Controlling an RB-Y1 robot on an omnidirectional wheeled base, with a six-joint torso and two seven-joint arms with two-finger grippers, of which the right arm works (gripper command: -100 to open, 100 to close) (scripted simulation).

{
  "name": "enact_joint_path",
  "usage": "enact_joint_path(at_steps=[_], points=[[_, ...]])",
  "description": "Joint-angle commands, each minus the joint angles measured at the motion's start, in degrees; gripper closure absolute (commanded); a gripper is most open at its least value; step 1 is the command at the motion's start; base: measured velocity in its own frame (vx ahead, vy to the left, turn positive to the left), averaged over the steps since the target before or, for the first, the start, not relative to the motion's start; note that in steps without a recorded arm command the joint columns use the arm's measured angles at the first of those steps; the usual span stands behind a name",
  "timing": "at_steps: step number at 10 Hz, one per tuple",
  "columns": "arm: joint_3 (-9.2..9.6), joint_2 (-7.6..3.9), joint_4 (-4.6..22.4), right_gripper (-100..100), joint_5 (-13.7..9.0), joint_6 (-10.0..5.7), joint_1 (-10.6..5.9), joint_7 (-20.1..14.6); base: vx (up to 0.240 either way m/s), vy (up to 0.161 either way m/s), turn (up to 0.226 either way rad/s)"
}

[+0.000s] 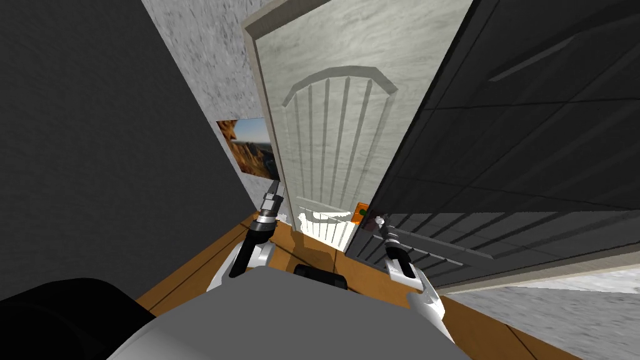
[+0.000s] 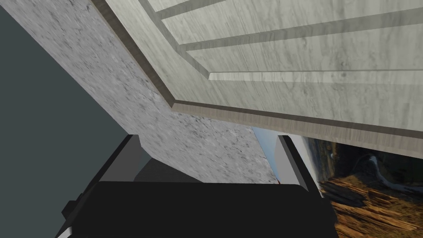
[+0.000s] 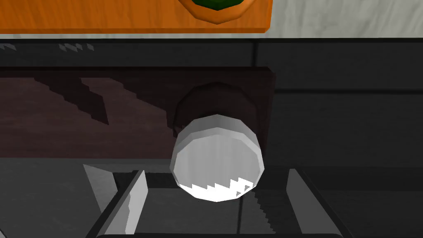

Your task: Pull the door open

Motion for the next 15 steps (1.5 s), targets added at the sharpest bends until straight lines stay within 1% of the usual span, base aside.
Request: enact_joint_path(at_steps=[1, 2, 7, 8, 12, 13, 15], points=[[0.0, 0.0, 0.0, -100, 0.0, 0.0, 0.0, 0.0, 0.096, 0.053, 0.021], [0.0, 0.0, 0.0, 100, 0.0, 0.0, 0.0, 0.0, -0.011, -0.006, -0.02], [0.0, 0.0, 0.0, 100, 0.0, 0.0, 0.0, 0.0, -0.018, -0.007, 0.007], [-0.5, -0.55, 0.3, 100, -0.1, 0.11, 0.9, -0.1, -0.1, -0.057, -0.052], [-0.85, -1.78, 0.5, 100, -0.2, 0.09, 2.23, -0.8, -0.183, -0.066, -0.063], [0.37, -1.65, -0.6, -100, 0.0, -0.09, 2.38, -1.4, -0.18, -0.007, 0.1], [1.86, -1.69, -1.6, -100, 0.4, -0.43, 2.61, -2.3, -0.216, 0.025, 0.094]])
